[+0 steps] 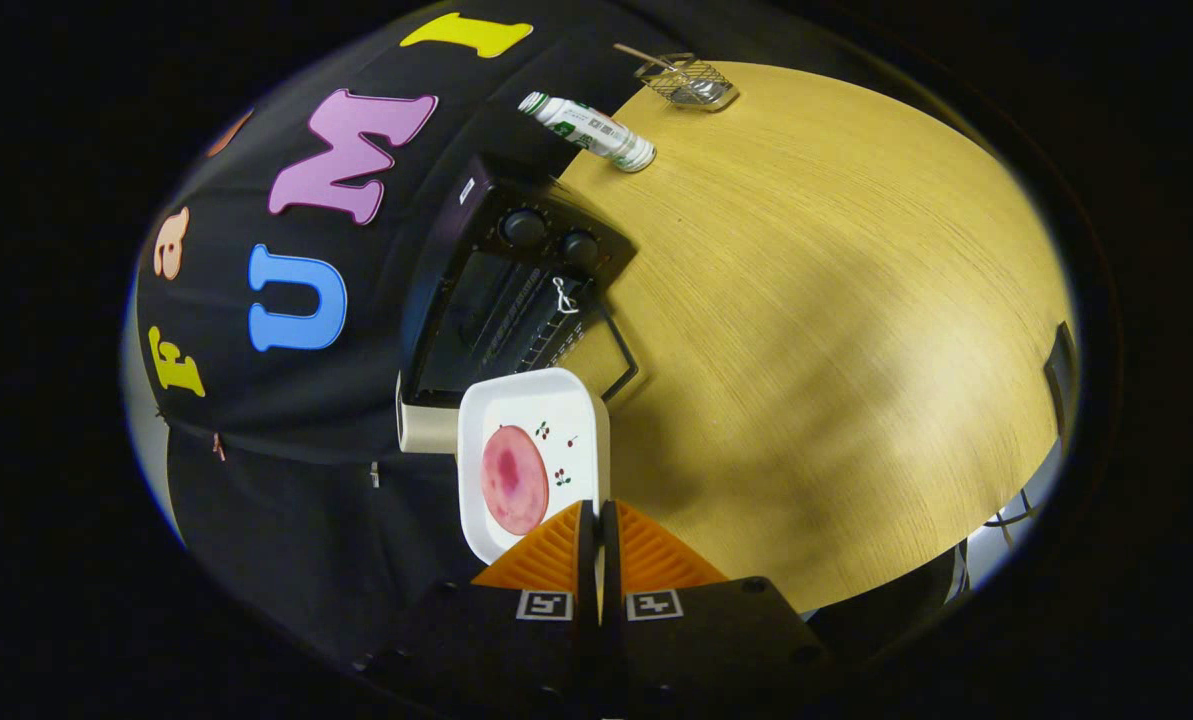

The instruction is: Open the toaster oven, put the food inside, and close the toaster oven door.

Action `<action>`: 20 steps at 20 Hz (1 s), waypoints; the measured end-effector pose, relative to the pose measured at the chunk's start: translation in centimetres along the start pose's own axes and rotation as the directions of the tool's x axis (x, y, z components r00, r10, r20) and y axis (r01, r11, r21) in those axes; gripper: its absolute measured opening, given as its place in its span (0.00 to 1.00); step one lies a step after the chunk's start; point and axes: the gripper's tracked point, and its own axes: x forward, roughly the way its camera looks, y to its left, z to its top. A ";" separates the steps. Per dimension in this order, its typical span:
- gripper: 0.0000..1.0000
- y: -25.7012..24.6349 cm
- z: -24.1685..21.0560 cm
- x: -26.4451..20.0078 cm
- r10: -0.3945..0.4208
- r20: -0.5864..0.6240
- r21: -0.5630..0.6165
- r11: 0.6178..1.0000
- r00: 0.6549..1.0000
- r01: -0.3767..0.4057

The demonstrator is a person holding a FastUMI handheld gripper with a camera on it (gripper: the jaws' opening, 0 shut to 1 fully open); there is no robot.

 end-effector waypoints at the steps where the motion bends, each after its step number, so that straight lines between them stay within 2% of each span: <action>1: 0.05 0.7 -0.2 0.3 0.005 -0.004 -0.004 1.000 1.000 -0.005; 13: 0.05 6.2 0.3 6.6 0.051 -0.056 0.027 0.998 0.997 -0.050; 16: 0.05 6.0 1.9 9.0 0.029 -0.004 0.033 0.999 1.000 -0.029; 20: 0.05 6.4 4.0 12.2 0.035 0.061 0.075 0.996 0.998 -0.040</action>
